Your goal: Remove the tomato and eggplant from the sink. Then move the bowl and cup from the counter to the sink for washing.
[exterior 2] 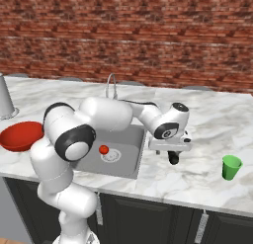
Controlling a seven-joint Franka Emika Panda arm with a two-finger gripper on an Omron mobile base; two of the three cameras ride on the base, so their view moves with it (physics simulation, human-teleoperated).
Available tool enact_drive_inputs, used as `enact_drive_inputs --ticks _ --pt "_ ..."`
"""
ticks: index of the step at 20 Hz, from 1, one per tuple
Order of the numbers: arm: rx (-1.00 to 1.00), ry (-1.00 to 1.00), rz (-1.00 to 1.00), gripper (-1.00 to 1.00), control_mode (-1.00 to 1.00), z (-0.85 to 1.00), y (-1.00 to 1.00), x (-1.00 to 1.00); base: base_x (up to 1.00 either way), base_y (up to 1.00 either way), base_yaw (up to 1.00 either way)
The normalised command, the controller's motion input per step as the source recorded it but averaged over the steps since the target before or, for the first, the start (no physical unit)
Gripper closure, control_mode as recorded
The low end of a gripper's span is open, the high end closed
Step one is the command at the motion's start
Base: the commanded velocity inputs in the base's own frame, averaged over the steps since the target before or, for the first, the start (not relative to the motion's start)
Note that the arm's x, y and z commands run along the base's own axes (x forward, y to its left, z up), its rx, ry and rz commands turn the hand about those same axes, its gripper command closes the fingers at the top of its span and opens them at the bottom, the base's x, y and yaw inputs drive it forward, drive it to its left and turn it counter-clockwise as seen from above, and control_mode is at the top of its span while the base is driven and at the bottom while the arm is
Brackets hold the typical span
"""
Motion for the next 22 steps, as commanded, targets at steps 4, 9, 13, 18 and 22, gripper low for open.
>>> enact_drive_inputs --ticks 4,9,13,18,22 --pt "0.00 0.00 -0.03 -1.00 -1.00 0.07 0.24 -0.24 0.00 0.00 0.00" --pt "-0.01 -0.03 -0.01 -1.00 -1.00 0.02 0.32 -0.27 0.00 0.00 0.00" --pt "-0.06 -0.09 0.00 -1.00 -1.00 0.03 0.33 -0.17 0.00 0.00 0.00" --pt "-0.14 -0.16 0.00 -1.00 -1.00 0.07 0.28 -0.08 0.00 0.00 0.00" --pt "-0.07 -0.11 -0.02 -1.00 -1.00 0.05 0.29 -0.13 0.00 0.00 0.00"
